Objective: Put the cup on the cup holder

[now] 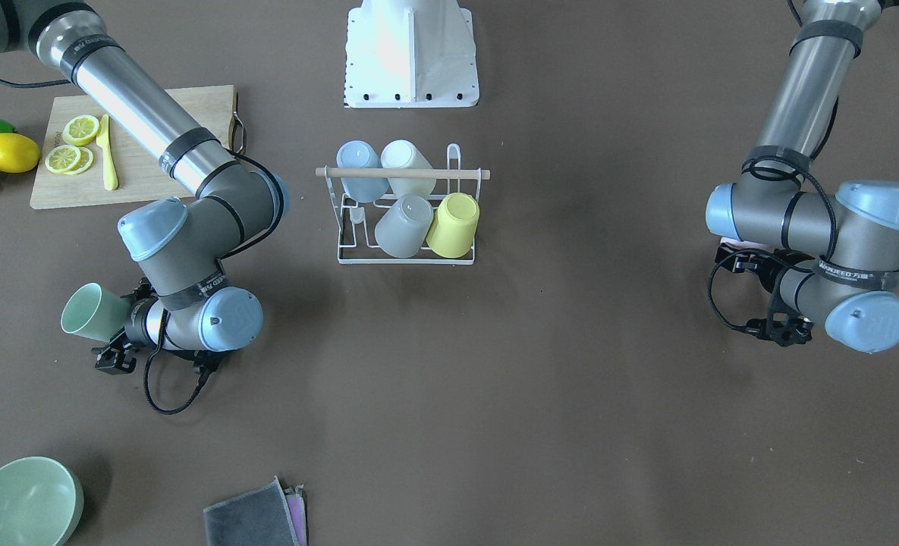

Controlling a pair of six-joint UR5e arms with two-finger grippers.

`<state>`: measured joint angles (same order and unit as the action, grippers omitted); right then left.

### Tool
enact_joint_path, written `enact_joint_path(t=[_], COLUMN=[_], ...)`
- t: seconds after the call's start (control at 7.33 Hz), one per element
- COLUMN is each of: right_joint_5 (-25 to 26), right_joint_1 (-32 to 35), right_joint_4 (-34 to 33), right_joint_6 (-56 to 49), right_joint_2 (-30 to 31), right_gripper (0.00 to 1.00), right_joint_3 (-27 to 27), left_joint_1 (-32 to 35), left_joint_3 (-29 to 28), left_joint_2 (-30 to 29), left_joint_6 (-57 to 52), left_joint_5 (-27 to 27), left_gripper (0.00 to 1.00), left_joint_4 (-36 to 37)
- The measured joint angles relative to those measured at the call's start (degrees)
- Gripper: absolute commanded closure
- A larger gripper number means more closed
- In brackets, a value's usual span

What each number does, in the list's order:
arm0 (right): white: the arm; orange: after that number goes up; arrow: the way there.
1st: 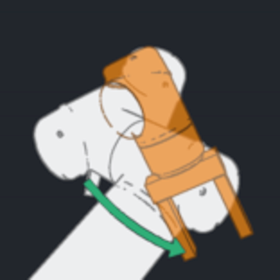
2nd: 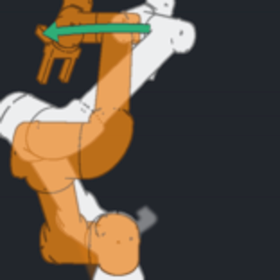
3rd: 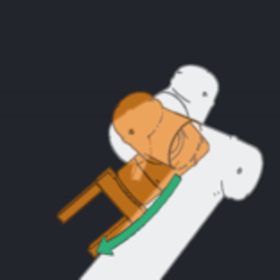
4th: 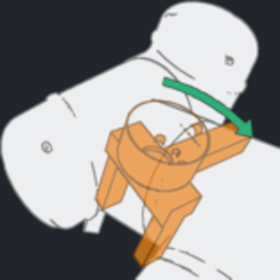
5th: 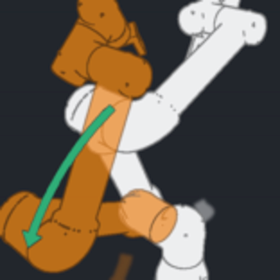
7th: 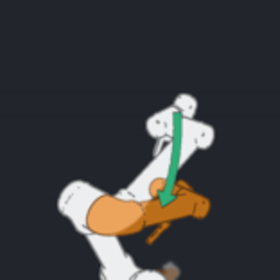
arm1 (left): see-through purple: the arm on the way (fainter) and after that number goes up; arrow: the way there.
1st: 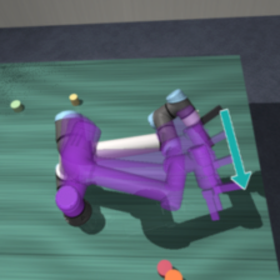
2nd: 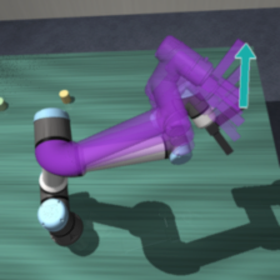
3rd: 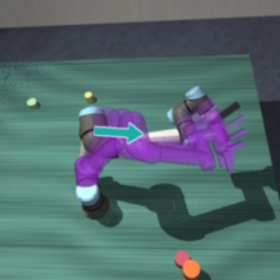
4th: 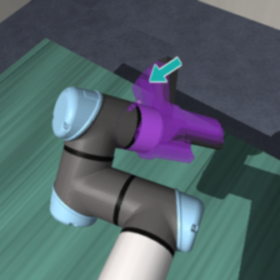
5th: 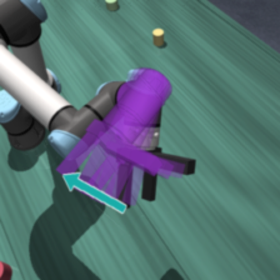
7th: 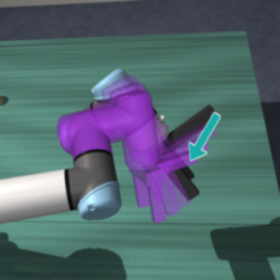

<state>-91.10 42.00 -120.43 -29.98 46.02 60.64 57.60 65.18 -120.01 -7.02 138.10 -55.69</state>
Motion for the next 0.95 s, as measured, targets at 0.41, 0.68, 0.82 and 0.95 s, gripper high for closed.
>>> enact_joint_path(t=[0.41, 0.68, 0.82, 0.95], right_joint_5=[1.29, 1.27, 1.00, 0.19], right_joint_1=[0.99, 2.81, 3.52, 4.08], right_joint_4=[-1.41, -1.53, -1.50, -1.57], right_joint_6=[-0.63, -2.38, -2.37, -1.78], right_joint_2=[0.18, 0.76, 1.16, 1.34], right_gripper=[1.00, 1.00, 1.00, 1.00], right_joint_3=[2.14, 4.46, 5.91, 6.87], left_joint_1=[-0.10, -0.24, -0.27, -0.29], left_joint_3=[-0.09, -0.19, -0.20, -0.18], left_joint_2=[0.15, 0.34, 0.42, 0.45], left_joint_6=[0.07, 0.06, 0.00, -0.22], left_joint_5=[0.32, 0.33, 0.35, 0.39], left_gripper=[0.03, 0.06, 0.44, 0.75], left_joint_4=[0.65, 1.43, 1.72, 2.05])
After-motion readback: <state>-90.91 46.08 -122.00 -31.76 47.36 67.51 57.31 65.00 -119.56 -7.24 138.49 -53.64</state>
